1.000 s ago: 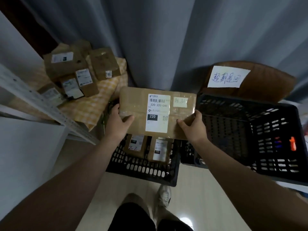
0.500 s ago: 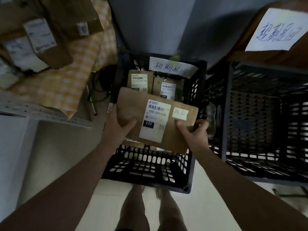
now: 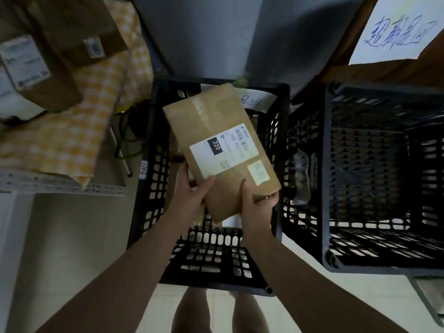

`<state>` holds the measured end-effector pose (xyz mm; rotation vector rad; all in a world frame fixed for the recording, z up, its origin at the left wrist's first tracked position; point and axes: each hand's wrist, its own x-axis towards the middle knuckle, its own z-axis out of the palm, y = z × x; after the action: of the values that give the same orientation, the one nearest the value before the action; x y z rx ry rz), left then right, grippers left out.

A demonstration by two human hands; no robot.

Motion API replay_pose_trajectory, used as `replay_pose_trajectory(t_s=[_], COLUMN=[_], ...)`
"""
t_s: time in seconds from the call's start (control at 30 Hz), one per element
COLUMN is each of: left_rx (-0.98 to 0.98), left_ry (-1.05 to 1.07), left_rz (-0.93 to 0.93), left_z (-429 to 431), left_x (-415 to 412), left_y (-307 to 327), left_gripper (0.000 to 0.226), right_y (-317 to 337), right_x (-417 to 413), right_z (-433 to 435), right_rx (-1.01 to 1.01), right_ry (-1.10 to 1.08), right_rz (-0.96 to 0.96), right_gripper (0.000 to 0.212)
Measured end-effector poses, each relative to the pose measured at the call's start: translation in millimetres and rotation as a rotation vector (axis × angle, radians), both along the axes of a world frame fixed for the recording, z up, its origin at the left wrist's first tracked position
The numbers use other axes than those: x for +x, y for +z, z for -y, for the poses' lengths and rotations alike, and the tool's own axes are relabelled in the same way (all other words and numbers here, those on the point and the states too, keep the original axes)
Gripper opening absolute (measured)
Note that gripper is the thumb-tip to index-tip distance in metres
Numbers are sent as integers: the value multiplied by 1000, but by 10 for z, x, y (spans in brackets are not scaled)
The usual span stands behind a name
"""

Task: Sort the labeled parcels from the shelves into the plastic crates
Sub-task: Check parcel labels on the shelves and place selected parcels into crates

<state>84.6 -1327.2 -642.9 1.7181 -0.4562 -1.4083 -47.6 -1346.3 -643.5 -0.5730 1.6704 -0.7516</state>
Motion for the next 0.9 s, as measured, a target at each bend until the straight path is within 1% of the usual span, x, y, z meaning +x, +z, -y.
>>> replay_pose_trajectory(t_s=[0.07,0.1,0.17,0.2,0.23,0.27,0.3,0.37,0.5,0.6,0.67,0.73,0.77,0.8,0.83,0.87,0.9], left_rx=[-14,2,28,26,22,20,19,25,66,80,32,0,-15,-45,-93,-144,-175], left_ry=[-66,-96,-164,-208,-252,-286,-307,-323,-247,-354,-463,-613,-720,-859,-1005,-1132,-1215], left_rz=[26,31,42,58,75,83,81,97,211,377,493,571,623,714,845,975,1077], left_z=[41,75,176,238,302,376,446,587,871,1000,978,871,797,719,651,605,586], left_x=[60,89,121,107,87,59,35,-12,-58,-90,-81,-25,19,61,86,98,97], left_y=[-104,-151,-245,-291,-344,-393,-468,-628,-987,-1218,-1305,-1296,-1295,-1298,-1297,-1309,-1325], left_gripper=[72,71,67,66,65,64,64,62,49,45,58,81,90,96,100,100,97], right_y=[9,-11,-88,-135,-196,-254,-307,-392,-552,-739,-880,-1001,-1044,-1070,-1083,-1087,-1081], right_x=[-105,-175,-272,-296,-319,-340,-357,-369,-253,-148,-114,-82,-64,-52,-45,-46,-54], right_z=[12,15,52,81,108,145,188,284,466,558,585,574,553,524,497,474,457], right_rx=[-73,-170,-367,-387,-349,-288,-230,-162,-107,-15,33,43,43,45,47,49,46], right_ry=[186,320,674,878,1062,1200,1282,1316,1317,1252,1179,1122,1092,1053,1018,996,986], right_rz=[-246,-370,-602,-696,-760,-803,-838,-872,-890,-911,-893,-890,-883,-867,-846,-822,-801], right_gripper=[98,100,90,83,80,81,83,88,86,86,84,86,86,85,84,82,81])
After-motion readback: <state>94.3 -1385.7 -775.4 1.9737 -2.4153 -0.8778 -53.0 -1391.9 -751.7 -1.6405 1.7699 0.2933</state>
